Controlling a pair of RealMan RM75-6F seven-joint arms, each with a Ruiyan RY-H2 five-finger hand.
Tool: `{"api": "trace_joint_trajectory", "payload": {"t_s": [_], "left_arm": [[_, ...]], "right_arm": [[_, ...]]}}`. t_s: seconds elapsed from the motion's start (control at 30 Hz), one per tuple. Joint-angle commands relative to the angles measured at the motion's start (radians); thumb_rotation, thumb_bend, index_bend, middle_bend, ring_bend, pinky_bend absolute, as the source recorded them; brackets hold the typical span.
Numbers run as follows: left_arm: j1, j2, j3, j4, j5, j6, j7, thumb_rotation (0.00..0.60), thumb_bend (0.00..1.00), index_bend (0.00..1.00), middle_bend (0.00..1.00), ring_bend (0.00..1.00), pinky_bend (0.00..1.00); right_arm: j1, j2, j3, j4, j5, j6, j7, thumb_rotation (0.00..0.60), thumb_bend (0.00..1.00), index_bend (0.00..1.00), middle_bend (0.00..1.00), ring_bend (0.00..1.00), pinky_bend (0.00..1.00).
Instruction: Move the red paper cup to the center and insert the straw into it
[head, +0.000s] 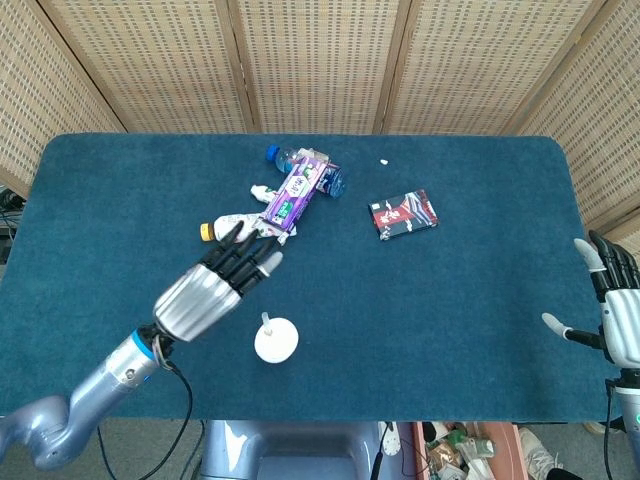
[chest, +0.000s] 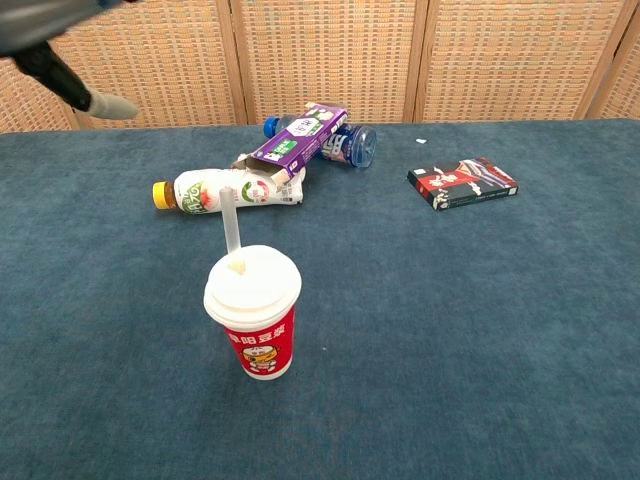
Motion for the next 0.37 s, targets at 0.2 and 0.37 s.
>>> {"api": "trace_joint_trajectory", "payload": {"t_s": [0.2, 0.37], "left_arm": [[0.302, 0.051, 0.050, -0.114, -0.295, 0.274, -0.445, 0.600, 0.12, 0.00, 0.00, 0.00, 0.00], [0.388, 0.082, 0.094, -0.072, -0.351, 0.301, -0.572, 0.600, 0.12, 0.00, 0.00, 0.00, 0.00]], "right_arm": [[0.007, -0.009, 0.001, 0.005, 0.011, -0.012, -0.059, 0.600, 0.00, 0.00, 0.00, 0.00, 0.00], [0.003, -0.013, 0.006, -0.010, 0.075, -0.037, -0.164, 0.600, 0.00, 0.00, 0.00, 0.00, 0.00]]}}
